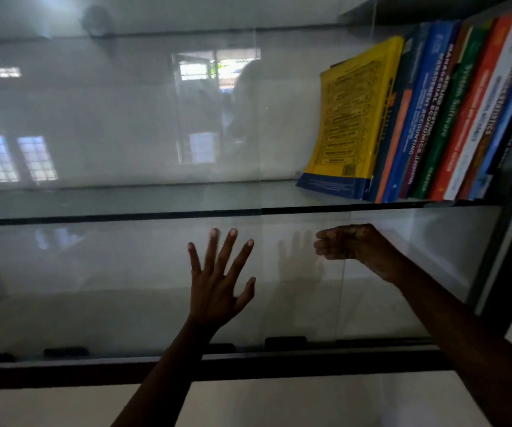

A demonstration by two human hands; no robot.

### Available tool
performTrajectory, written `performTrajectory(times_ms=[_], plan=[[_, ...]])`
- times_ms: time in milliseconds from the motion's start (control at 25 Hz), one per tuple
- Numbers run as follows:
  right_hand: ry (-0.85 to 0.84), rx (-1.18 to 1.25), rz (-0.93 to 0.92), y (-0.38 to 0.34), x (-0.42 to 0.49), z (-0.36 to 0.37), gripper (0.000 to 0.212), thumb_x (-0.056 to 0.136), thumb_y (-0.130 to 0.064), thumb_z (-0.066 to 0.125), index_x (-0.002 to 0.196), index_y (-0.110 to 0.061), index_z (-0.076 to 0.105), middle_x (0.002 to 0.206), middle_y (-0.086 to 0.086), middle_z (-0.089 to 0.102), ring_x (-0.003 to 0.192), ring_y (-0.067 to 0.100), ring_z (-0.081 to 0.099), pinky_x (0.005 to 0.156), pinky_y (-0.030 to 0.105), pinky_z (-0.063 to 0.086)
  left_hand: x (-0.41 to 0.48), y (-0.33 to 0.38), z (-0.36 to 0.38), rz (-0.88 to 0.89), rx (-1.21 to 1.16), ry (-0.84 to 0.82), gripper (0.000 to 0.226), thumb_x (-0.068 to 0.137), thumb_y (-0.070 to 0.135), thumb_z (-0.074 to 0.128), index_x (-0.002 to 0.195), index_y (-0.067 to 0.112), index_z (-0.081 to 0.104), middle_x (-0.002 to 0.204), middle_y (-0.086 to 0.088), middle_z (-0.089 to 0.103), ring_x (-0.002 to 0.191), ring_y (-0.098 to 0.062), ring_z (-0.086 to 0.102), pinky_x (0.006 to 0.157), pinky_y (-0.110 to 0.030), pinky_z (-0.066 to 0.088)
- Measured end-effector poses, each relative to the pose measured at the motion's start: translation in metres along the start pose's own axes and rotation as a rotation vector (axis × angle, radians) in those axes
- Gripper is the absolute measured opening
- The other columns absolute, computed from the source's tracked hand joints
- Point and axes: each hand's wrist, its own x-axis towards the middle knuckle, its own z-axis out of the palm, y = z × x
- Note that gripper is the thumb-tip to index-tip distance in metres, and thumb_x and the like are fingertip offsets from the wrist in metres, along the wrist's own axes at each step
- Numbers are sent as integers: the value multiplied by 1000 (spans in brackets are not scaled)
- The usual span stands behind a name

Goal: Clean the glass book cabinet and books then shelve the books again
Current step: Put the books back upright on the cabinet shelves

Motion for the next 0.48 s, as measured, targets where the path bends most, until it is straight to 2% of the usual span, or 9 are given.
performTrajectory(times_ms=[80, 160, 240, 320, 480], plan=[[154, 79, -38, 27, -9, 12, 57, 54, -48, 83, 93, -10, 69, 87, 8, 74, 85, 22, 70, 71, 24, 56, 25, 28, -1, 192, -69, -23, 71, 90, 48, 37, 151, 27, 7, 159, -1, -5, 146, -26, -1, 114, -56, -4], [173, 99, -40, 43, -14, 26, 28, 73, -27, 69, 93, -8, 67, 85, 8, 74, 85, 21, 69, 74, 24, 56, 58, 41, 4, 353, -30, -74, 65, 94, 48, 32, 150, 24, 12, 158, -3, -5, 146, -26, 0, 115, -53, -6], [134, 87, -38, 44, -12, 25, 14, 82, -10, 60, 93, -4, 65, 80, 7, 73, 77, 19, 70, 70, 24, 56, 76, 41, 8, 398, 78, -119, 64, 94, 53, 29, 149, 23, 17, 158, -5, -4, 146, -26, 0, 115, -51, -8], [48, 58, -40, 39, -7, 14, 13, 86, -2, 55, 96, -1, 65, 80, 7, 73, 77, 19, 71, 69, 24, 56, 76, 41, 12, 384, 143, -144, 66, 93, 56, 27, 149, 24, 16, 158, -6, -2, 146, -27, -1, 115, -51, -6], [-81, 16, -44, 42, -7, -10, 19, 90, -5, 51, 104, -4, 65, 90, 8, 73, 87, 24, 70, 76, 27, 56, 74, 59, 18, 374, 179, -155, 69, 92, 56, 29, 151, 26, 7, 158, -4, -6, 146, -27, -5, 116, -49, -4]])
